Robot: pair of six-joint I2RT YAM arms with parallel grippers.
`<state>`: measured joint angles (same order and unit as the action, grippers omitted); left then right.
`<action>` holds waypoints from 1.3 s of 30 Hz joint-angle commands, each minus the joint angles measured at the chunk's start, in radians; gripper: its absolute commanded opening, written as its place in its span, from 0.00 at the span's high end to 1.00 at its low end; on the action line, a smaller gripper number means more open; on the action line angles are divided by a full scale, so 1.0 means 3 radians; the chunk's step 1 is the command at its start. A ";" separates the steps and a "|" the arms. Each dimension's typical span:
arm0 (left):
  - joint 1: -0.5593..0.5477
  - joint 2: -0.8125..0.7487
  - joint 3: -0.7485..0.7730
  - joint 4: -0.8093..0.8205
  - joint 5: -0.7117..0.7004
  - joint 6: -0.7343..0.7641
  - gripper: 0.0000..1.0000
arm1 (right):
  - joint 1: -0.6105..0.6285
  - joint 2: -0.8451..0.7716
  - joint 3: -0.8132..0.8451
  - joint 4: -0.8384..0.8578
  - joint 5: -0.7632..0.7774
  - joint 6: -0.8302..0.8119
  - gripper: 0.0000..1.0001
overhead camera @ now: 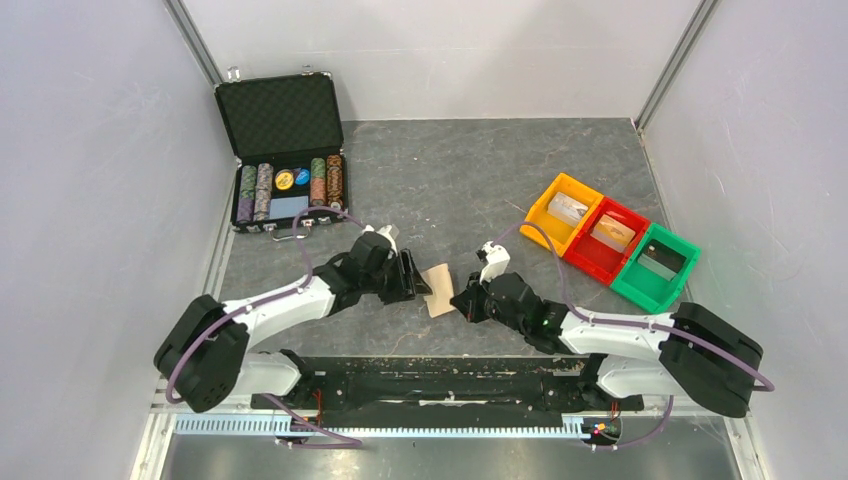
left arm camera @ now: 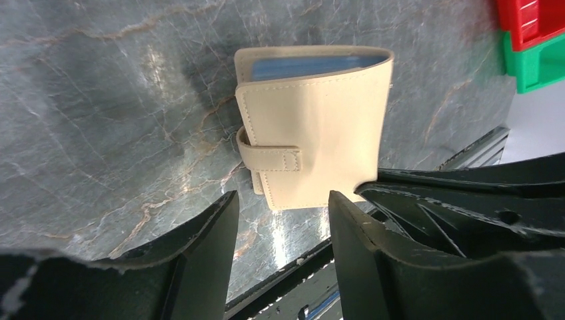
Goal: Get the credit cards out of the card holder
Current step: Open the card holder at the center of the board.
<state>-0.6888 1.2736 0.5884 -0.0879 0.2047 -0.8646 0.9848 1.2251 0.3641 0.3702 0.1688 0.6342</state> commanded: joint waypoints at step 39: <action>-0.0084 -0.0548 0.0611 -0.1137 -0.1145 0.0246 0.25 | 0.0180 -0.0019 0.1550 -0.3222 0.1865 -0.1254 1.00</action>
<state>-0.7238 1.1385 0.7212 -0.3462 -0.0559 -0.8333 1.0061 1.1713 0.7559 -0.4503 0.6315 0.2783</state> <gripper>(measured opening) 0.741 0.023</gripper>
